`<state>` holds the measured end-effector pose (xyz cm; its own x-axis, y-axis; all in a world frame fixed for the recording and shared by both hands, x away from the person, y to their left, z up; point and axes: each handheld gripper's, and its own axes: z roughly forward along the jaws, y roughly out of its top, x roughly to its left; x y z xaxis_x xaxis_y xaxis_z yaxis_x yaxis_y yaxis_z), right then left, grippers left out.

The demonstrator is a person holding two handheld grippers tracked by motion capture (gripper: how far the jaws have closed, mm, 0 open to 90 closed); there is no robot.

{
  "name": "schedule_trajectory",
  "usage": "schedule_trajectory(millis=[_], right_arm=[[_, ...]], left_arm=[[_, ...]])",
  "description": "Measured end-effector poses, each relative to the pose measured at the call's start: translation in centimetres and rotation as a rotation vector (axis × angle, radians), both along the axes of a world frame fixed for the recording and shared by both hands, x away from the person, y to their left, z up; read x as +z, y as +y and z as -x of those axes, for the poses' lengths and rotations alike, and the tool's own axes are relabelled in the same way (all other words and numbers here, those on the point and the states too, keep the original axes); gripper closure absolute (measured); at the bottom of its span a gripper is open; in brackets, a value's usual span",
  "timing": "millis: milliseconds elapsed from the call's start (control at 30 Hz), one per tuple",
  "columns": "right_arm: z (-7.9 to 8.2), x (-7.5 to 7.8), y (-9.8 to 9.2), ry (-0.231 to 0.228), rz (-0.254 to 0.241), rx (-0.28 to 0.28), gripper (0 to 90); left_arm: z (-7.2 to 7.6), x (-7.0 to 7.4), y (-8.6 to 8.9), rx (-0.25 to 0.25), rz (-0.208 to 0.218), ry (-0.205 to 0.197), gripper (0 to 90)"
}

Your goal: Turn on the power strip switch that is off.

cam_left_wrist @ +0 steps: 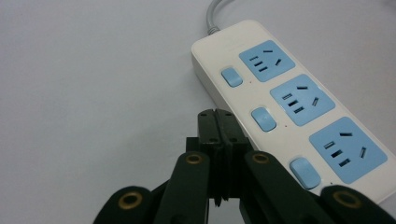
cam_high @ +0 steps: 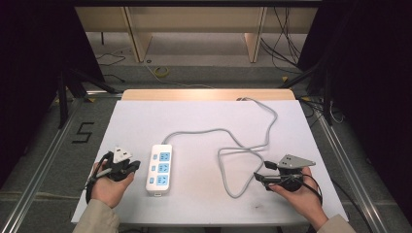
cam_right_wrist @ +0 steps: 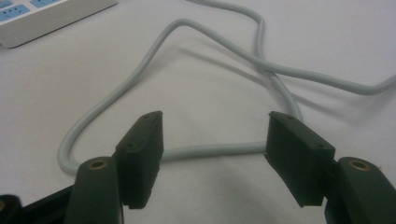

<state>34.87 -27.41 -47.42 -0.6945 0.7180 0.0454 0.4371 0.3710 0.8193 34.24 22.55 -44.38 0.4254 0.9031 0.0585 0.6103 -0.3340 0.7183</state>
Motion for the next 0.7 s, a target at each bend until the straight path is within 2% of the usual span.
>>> schedule_trajectory(millis=[700], right_arm=[[-0.02, -0.02, 0.03, -0.003, 0.002, 0.003, 37.7]], left_arm=[[0.25, 0.52, -0.90, -0.024, -0.008, 0.031, 89.8]])
